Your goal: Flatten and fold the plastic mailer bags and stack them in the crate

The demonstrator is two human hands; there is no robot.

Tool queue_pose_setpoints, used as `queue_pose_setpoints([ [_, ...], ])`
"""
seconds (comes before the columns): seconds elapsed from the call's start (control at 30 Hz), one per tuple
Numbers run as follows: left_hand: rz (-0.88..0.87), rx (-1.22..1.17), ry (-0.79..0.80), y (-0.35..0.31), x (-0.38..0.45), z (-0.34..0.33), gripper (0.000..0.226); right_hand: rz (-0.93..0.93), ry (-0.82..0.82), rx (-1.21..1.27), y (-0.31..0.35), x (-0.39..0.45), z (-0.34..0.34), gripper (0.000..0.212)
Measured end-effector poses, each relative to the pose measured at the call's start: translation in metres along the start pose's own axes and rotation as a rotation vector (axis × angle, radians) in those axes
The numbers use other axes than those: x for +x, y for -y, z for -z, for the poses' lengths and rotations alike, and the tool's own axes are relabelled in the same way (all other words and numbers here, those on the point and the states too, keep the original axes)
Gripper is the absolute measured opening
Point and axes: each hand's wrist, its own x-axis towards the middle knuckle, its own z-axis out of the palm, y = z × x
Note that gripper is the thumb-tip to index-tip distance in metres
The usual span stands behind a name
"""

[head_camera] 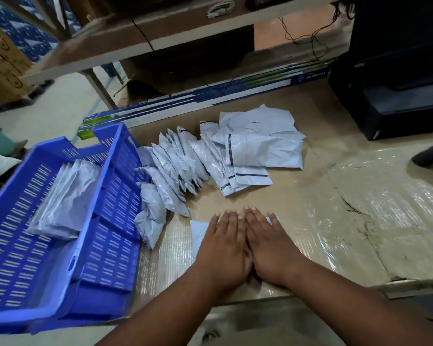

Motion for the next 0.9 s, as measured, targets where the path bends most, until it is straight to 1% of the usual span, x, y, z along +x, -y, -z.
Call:
queue_pose_setpoints([
  [0.1,0.010,0.089,0.075,0.002,-0.003,-0.005,0.087,-0.011,0.003,0.021,0.001,-0.001,0.001,0.072],
  [0.2,-0.010,0.058,0.090,0.006,-0.003,-0.014,0.090,-0.008,0.000,0.023,0.001,0.000,0.001,0.072],
  [0.33,-0.037,-0.112,0.039,0.015,-0.004,-0.033,0.089,-0.007,-0.005,0.033,0.000,0.001,-0.002,0.072],
  [0.43,-0.034,-0.244,-0.055,0.017,-0.006,-0.047,0.084,-0.002,-0.008,0.041,-0.001,0.001,-0.004,0.073],
  [0.53,-0.037,-0.312,-0.103,0.020,-0.006,-0.055,0.083,0.013,0.052,0.076,-0.003,0.002,0.001,0.074],
  [0.6,-0.028,-0.331,-0.096,0.023,-0.007,-0.055,0.086,0.009,0.083,0.171,-0.006,0.004,0.008,0.077],
  [0.63,-0.024,-0.339,-0.090,0.023,-0.007,-0.053,0.087,-0.032,0.076,0.282,-0.006,0.007,0.016,0.077],
  [0.67,-0.019,-0.353,-0.087,0.023,-0.007,-0.051,0.088,-0.098,0.018,0.406,-0.005,0.010,0.025,0.072],
  [0.7,-0.011,-0.381,-0.076,0.023,-0.007,-0.048,0.088,-0.156,-0.100,0.500,-0.001,0.014,0.034,0.064],
  [0.73,-0.002,-0.428,-0.062,0.024,-0.006,-0.046,0.089,-0.187,-0.233,0.556,0.005,0.017,0.039,0.054],
  [0.77,0.006,-0.475,-0.059,0.025,-0.006,-0.045,0.088,-0.200,-0.295,0.590,0.013,0.021,0.042,0.048],
  [0.8,0.008,-0.503,-0.066,0.026,-0.007,-0.044,0.086,-0.191,-0.273,0.610,0.021,0.024,0.041,0.048],
  [0.83,0.000,-0.499,-0.075,0.027,-0.008,-0.043,0.083,-0.173,-0.197,0.593,0.027,0.025,0.035,0.051],
  [0.87,-0.008,-0.462,-0.081,0.028,-0.010,-0.043,0.081,-0.153,-0.111,0.516,0.031,0.024,0.024,0.057],
  [0.9,-0.010,-0.390,-0.093,0.029,-0.012,-0.042,0.080,-0.136,-0.060,0.402,0.032,0.022,0.013,0.062],
])
